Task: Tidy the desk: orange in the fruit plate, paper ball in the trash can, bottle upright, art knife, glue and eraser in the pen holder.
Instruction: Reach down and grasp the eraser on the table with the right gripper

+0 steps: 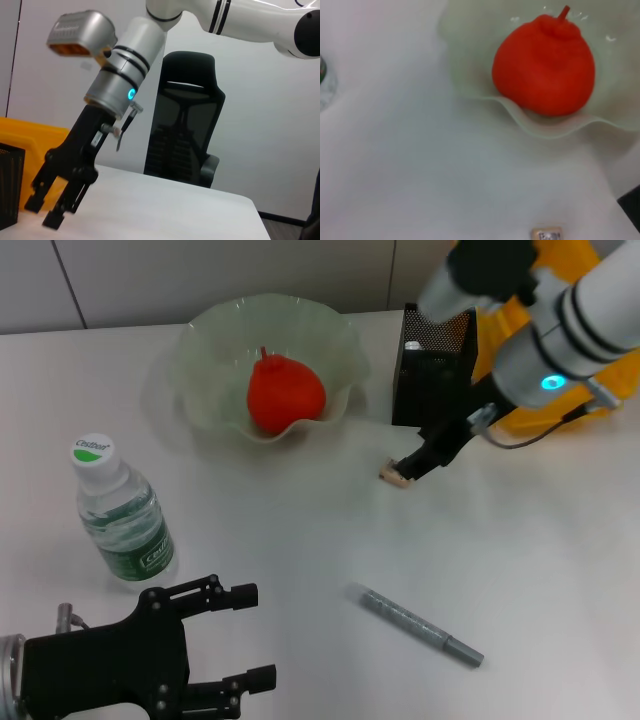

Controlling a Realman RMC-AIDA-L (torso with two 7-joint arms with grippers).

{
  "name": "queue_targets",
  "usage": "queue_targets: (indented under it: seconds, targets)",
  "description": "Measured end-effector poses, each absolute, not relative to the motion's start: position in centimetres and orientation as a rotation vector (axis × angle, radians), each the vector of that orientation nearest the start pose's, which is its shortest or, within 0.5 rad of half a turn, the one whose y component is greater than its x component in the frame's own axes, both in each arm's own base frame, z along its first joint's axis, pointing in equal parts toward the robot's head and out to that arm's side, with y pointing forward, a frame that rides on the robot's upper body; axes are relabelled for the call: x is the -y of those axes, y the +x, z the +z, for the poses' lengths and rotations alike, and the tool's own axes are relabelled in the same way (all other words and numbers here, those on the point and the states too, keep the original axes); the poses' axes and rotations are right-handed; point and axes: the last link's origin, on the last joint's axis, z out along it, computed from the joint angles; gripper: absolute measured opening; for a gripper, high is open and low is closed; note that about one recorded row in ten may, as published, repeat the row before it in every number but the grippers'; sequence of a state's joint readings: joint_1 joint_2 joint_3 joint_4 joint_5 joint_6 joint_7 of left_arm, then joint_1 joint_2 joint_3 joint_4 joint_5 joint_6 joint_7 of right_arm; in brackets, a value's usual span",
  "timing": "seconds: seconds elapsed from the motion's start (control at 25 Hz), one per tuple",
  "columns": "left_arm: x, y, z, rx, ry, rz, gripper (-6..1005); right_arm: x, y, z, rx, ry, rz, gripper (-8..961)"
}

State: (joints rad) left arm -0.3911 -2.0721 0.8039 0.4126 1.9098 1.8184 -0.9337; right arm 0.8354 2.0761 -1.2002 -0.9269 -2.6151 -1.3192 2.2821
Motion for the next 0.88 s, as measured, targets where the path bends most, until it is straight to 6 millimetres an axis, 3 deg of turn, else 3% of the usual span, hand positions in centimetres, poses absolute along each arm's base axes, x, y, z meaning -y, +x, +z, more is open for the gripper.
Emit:
queue_targets:
  seconds: [0.2,0.88]
  targets:
    - [-23.4,-27.6,-3.5,0.334,-2.887,-1.043,795,-41.7,18.6,-3.3,-0.722,-2.636,-0.470,547]
    - [-23.6,-27.5,-3.6,0.336,-2.880,-1.049,795,-41.7,19.6,-4.7,-0.713,-2.627,-0.493,518]
